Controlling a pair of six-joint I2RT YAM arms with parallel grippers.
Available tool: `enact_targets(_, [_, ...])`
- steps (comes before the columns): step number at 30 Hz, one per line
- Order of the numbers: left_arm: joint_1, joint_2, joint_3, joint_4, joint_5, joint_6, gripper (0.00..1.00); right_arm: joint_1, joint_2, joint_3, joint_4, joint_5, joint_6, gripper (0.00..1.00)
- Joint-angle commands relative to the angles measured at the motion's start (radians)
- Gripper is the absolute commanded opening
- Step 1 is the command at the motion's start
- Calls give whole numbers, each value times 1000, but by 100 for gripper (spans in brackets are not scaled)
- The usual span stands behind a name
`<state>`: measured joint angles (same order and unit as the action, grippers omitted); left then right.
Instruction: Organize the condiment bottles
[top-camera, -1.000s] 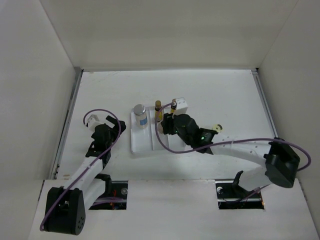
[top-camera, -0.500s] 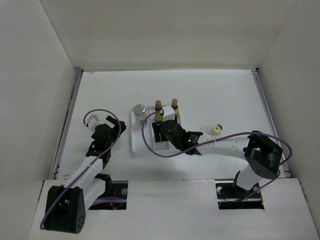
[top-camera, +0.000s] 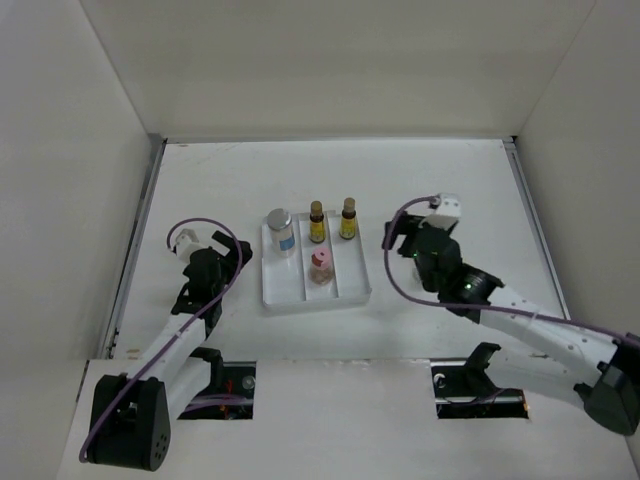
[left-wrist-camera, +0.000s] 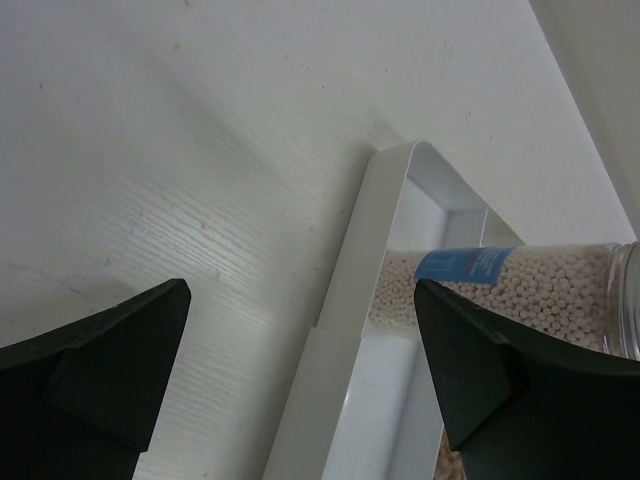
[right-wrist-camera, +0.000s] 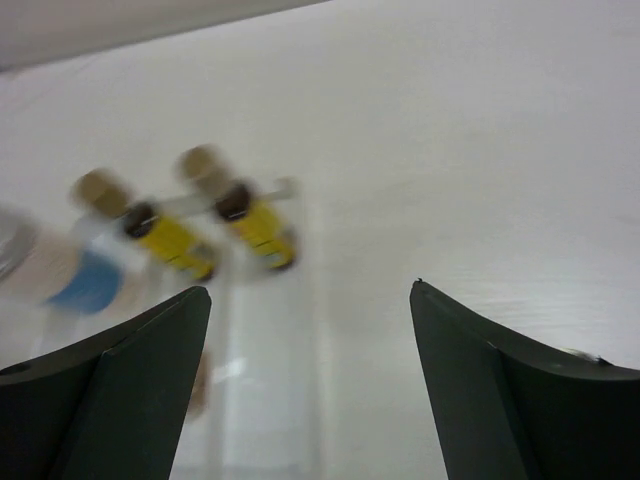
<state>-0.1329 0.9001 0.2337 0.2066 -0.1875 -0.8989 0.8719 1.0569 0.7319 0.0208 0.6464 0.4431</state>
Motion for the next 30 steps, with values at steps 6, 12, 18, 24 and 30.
enact_targets(6, [-9, 11, 29, 63, 14, -8, 100, -242, -109, -115, -338, 190, 178, 95])
enact_targets(12, [-7, 19, 24, 66, 17, -9, 100, -283, -6, -132, -285, 125, 191, 91])
enact_targets(18, [0, 13, 16, 62, 17, -9, 100, -330, 63, -128, -144, 21, 148, 67])
enact_targets(24, [6, 8, 18, 57, 22, -17, 100, -255, 40, -92, -65, 90, 82, 46])
enact_targets(30, [0, 45, 33, 65, 19, -23, 100, -37, 52, 21, 33, 104, -3, 45])
